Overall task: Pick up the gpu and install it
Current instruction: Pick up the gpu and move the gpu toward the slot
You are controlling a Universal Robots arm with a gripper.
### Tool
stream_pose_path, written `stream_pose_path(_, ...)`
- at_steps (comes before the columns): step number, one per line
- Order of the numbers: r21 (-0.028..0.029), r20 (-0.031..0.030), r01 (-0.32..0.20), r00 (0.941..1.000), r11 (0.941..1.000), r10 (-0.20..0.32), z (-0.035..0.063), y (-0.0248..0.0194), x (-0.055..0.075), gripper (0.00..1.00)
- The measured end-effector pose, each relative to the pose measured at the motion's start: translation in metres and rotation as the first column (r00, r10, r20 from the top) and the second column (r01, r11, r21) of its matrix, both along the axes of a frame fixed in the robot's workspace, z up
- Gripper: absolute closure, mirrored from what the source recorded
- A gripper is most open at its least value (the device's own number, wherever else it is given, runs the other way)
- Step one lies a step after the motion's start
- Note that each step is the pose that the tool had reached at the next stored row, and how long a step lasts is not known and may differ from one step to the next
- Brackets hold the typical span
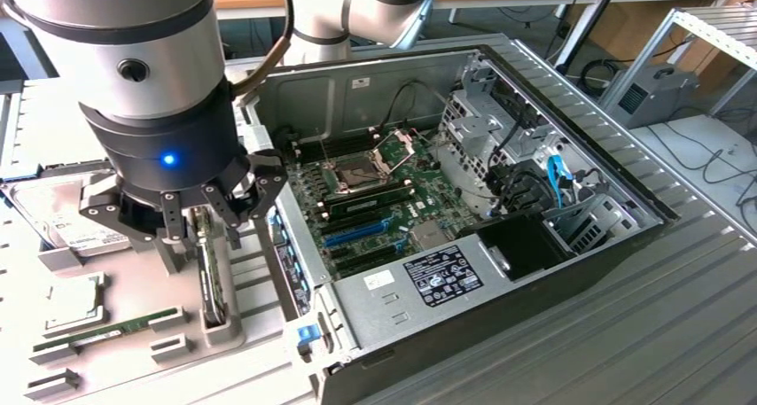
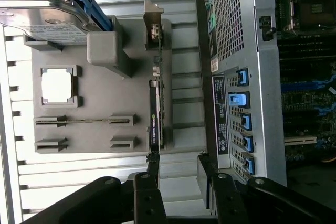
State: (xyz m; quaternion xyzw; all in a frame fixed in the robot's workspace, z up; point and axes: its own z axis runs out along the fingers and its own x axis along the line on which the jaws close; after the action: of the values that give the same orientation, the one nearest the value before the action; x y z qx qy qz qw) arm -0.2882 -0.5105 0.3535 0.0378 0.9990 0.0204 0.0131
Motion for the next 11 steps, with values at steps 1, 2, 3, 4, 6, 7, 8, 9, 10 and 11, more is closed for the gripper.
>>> stream_pose_path(1, -0.0001, 0.0000, 0.000, 1.0000, 1.0000, 0.000, -0.0002, 0.0000, -0.0001, 0.58)
stream_pose_path(2, -0.0002, 0.0000, 0.000, 1.0000, 1.0000, 0.000, -0.0005, 0.0000, -0.0001, 0.58)
stream_pose_path(3, -0.0003, 0.0000, 0.000, 1.0000, 1.0000, 0.000, -0.0007, 0.0000, -0.0001, 0.58)
stream_pose_path(4, -0.0004, 0.0000, 0.000, 1.0000, 1.0000, 0.000, -0.0010, 0.0000, -0.0002, 0.58)
stream_pose_path(6, -0.0005, 0.0000, 0.000, 1.0000, 1.0000, 0.000, -0.0015, 0.0000, -0.0002, 0.58)
stream_pose_path(7, -0.0006, 0.0000, 0.000, 1.0000, 1.0000, 0.000, -0.0018, 0.0000, -0.0002, 0.58)
stream_pose_path(8, -0.0007, 0.0000, 0.000, 1.0000, 1.0000, 0.000, -0.0021, 0.0000, -0.0002, 0.58)
stream_pose_path(9, -0.0009, 0.0000, 0.000, 1.0000, 1.0000, 0.000, -0.0024, 0.0000, -0.0002, 0.58)
stream_pose_path(10, -0.0011, 0.0000, 0.000, 1.0000, 1.0000, 0.000, -0.0026, 0.0000, -0.0003, 0.58)
stream_pose_path(11, -0.0013, -0.0001, 0.000, 1.0000, 1.0000, 0.000, -0.0029, 0.0000, -0.0003, 0.58)
